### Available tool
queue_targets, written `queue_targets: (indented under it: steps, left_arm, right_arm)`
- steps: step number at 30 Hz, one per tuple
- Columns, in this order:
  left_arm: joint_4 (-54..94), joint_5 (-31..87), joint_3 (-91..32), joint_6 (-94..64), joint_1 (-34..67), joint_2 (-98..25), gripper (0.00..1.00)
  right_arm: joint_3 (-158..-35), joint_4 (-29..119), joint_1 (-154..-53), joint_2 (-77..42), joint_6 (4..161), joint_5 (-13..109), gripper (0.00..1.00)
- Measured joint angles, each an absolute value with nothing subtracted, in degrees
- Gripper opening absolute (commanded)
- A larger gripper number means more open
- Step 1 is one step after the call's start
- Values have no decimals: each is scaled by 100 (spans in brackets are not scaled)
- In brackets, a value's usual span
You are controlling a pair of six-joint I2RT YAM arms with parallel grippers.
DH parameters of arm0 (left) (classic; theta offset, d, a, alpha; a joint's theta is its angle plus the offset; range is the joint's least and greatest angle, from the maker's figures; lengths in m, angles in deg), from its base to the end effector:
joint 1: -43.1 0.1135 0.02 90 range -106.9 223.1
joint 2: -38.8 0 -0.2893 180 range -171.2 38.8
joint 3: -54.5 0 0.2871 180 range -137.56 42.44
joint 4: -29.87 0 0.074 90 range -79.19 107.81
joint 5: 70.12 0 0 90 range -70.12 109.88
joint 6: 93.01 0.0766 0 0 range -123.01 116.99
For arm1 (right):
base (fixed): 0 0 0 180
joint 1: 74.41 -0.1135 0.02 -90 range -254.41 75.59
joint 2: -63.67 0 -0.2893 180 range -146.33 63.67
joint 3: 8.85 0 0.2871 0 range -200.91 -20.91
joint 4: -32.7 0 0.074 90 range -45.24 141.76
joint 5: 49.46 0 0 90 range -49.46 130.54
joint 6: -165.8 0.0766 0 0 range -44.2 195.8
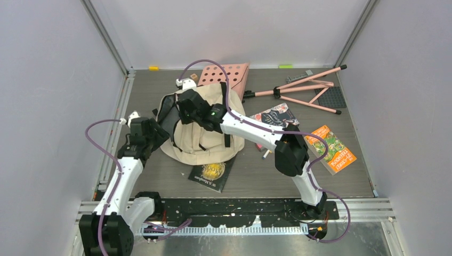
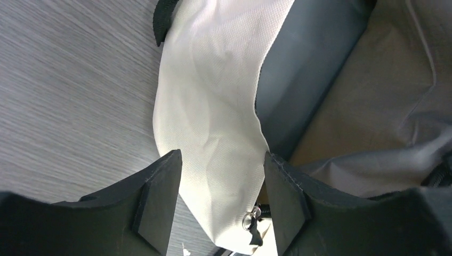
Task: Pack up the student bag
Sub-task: Unzip the student bag at the center of the board.
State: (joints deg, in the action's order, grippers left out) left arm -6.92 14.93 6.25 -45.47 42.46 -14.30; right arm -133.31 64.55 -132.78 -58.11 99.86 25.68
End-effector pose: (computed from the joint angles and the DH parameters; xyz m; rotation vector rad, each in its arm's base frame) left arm 0.2448 0.0039 0.2207 -0.8667 2.1427 -0.2882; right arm 0.3253 0.4907 0.3007 -0.4687 2.0670 0.6101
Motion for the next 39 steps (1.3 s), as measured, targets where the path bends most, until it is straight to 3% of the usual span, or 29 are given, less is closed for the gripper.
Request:
queue_targets:
  steps: [17,21,32,35,39]
  left_arm:
    - [-183,2293,754,-4625,4514,-1293,76]
    - [-218,2247,752,-4586,4517,-1522,65]
    - [-253,2116,754,-4483,4665,-2193,12]
    - [-231,2134,754,-4459,4895,-2239,5]
    - [-214,2326,754,-4453,5354,-2346,3]
  right_arm:
    - [-13110,6403,-13267,-5710,9970,2568,0]
    - [-13104,6401,-13267,-5710,9970,2590,0]
    - [-12828,6372,-13267,-5520,9964,2551,0]
    - [-12695,6416,-13252,-5347,9966,2498,0]
    - [-12354,6466,-13206,-4978,9972,2453,0]
